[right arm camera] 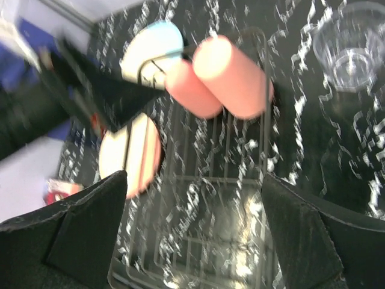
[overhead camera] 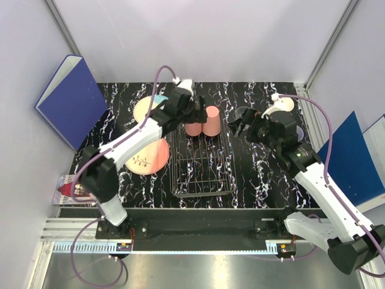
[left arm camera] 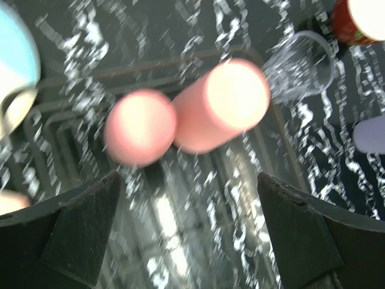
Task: Unload the mixed dishes from the dish rack
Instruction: Pick up the cup from the dish rack.
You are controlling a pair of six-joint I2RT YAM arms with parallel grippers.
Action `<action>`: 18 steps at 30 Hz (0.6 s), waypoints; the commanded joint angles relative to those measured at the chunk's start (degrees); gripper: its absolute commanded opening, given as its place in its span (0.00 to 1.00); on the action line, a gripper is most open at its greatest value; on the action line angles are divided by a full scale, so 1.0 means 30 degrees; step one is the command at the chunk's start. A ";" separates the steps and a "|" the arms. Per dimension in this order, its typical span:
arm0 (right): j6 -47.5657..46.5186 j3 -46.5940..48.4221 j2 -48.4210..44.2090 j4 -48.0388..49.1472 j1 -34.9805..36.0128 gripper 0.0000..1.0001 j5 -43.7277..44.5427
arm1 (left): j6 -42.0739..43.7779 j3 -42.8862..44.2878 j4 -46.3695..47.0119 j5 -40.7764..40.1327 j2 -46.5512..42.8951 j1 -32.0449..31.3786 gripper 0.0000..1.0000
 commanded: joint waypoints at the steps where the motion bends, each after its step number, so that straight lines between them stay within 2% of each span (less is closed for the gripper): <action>1: -0.0621 -0.0795 -0.2016 0.1533 0.0102 1.00 -0.0434 | 0.0960 0.2788 0.2376 0.1657 0.1992 -0.0097 0.99; 7: -0.0299 -0.2172 -0.2925 0.1357 0.0102 1.00 -0.0815 | 0.0901 0.5367 0.2876 0.1865 0.4748 -0.0419 0.99; 18: -0.0152 -0.3464 -0.3160 0.1591 0.0102 1.00 -0.0787 | 0.0930 0.7361 0.2440 0.1660 0.7796 -0.0829 0.99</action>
